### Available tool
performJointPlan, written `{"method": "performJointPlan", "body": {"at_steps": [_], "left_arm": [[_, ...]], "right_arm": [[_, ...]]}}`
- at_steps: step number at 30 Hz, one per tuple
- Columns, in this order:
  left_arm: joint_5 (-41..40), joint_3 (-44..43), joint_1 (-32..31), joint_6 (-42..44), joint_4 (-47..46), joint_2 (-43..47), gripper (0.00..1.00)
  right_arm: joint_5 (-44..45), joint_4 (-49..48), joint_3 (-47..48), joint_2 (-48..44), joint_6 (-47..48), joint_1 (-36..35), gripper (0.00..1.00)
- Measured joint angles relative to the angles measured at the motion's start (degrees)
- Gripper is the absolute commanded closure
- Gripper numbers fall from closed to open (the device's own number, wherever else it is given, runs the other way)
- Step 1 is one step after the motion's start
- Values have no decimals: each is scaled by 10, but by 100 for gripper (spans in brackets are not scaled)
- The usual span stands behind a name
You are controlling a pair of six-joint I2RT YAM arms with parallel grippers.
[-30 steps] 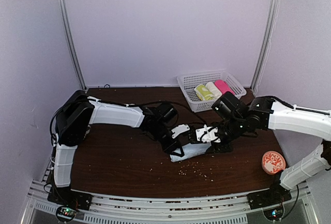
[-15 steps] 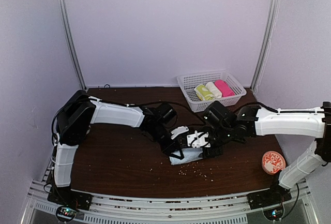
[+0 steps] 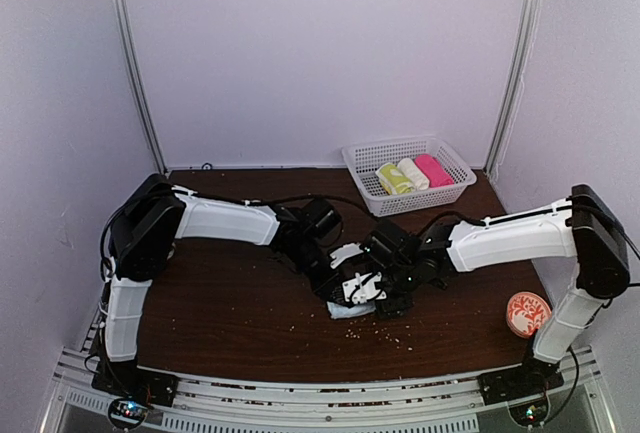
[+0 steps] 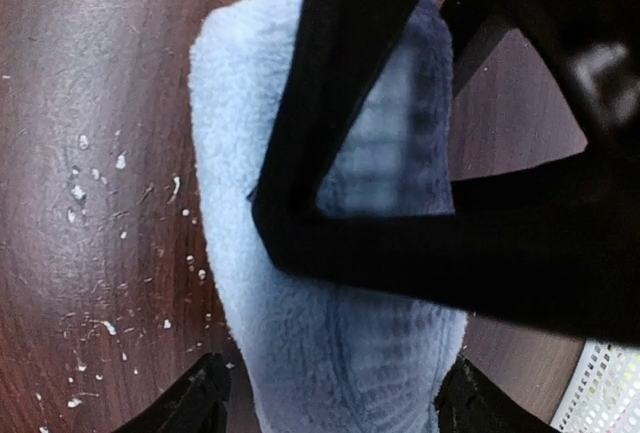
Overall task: Roll the towels
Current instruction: Pass from the left arm to the right, then place the towel in the storage box.
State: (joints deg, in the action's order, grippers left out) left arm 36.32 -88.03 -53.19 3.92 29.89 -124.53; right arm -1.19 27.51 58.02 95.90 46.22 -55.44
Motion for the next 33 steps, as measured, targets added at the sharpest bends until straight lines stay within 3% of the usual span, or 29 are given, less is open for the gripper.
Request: {"method": "performJointPlan", "body": {"at_steps": [6,11,15,22,27,33], "left_arm": [[-1,-3,1,2,6,0,71],[-5,1,9,5,12,1,60],[-19,18,23,2,10,19,56],[-73,87,58,-21,12,114,47],[-121,94,84,-22,16,177,46],[-226,131,118,-32,-21,266,46]], "right_arm": [[14,-30,2,30,21,-1,49],[17,-46,1,41,33,-2,75],[19,-61,7,50,32,-6,85],[17,-64,19,57,-2,-2,92],[-10,16,57,52,-42,19,96],[-71,107,175,53,-97,89,95]]}}
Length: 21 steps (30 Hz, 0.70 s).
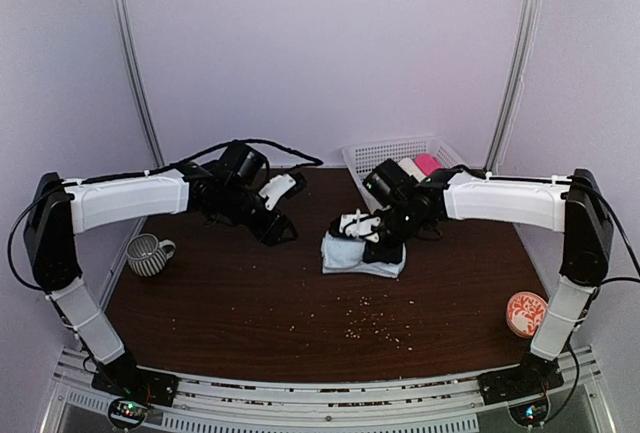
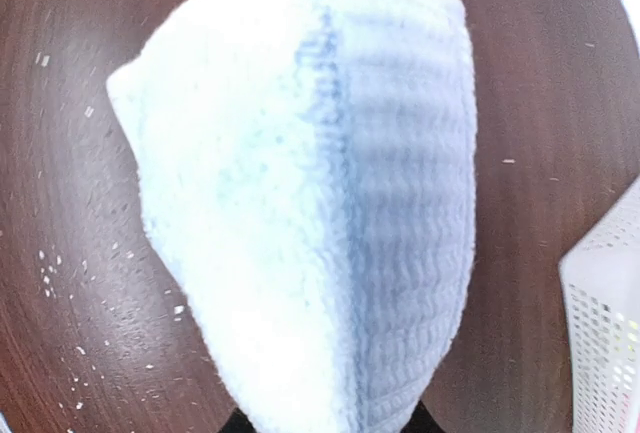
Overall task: Roll the towels
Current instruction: Place the towel in the storage box.
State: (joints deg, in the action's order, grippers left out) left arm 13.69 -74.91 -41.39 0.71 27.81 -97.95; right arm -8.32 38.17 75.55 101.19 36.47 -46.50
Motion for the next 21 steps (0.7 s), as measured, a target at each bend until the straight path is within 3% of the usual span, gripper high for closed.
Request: {"method": "performJointPlan", "body": {"at_steps": [9,21], "left_arm": [[-88,59,42,-4,-65,87,46],[-90,64,42,-4,-68,89,46]], "right_arm": [[-33,38,277,85,-111,146,98],[98,11,499,243,-275,235,100]]}}
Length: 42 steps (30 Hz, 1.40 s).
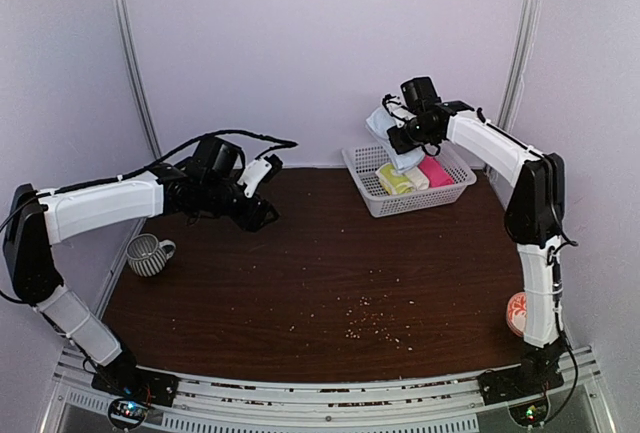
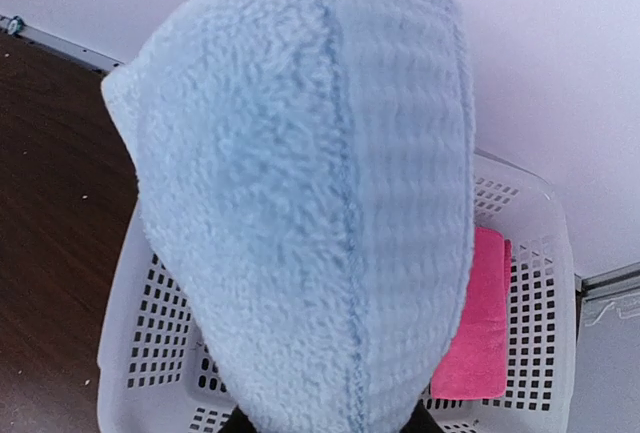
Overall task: Roll the towels
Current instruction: Place the towel in the storage box.
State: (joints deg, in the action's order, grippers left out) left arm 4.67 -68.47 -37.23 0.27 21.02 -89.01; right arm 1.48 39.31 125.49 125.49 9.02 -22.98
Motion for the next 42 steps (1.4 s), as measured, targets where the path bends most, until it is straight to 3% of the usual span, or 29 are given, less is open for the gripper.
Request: {"method": "performJointPlan", "body": {"at_steps": [11,32,35,38,40,42], "left_arm": [[1,0,0,0,0,3,46],[53,0,11,0,2,-14,45],[57,0,14,0,2,-14,45],[63,0,16,0,2,-15,45],[66,-1,17,0,2,-17,44],[70,-1,18,0,2,-20,38]], "right_arm": [[82,-19,19,86,-87,-4,100],[89,-23,66,188,-200,-25,100],[92,-27,66,194,-202,-29,87],[96,-29,66,195,-209,-30,82],[97,-30,66,195,-211,-30,72],[96,-30,66,196,-214,-31,66]]}}
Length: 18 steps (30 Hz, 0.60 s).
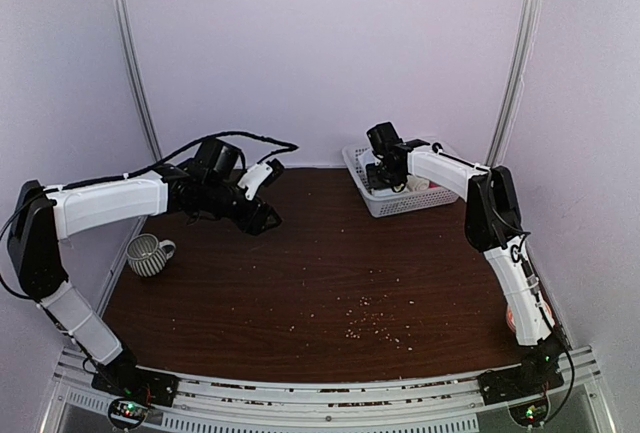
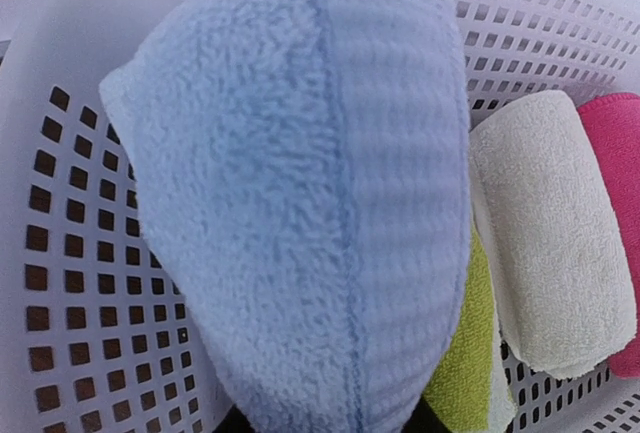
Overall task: Roll the towels
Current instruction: Place the towel in the storage box.
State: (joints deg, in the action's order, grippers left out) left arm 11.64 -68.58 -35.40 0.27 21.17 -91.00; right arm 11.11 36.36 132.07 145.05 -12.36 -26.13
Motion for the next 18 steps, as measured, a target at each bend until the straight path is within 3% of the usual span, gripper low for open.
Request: {"method": "performJointPlan", "body": {"at_steps": [2,12,13,15,16,18], "left_arm": [[2,0,0,0,1,-2,37],[6,0,2,0,1,-4,36],[6,0,2,0,1,-4,36],[7,0,2,0,1,-4,36],[7,0,2,0,1,-4,36],[7,0,2,0,1,-4,36]], "right_arm": [[-1,0,0,0,-1,-2,59],[-17,-2,0,-2,3,-3,39],[-19,-2,0,-3,4,-4,31],[-20,-1,0,-5,6,-4,25],[-20,0,0,-7,6,-5,7],[-23,3,-1,-14,7,-5,0]]}}
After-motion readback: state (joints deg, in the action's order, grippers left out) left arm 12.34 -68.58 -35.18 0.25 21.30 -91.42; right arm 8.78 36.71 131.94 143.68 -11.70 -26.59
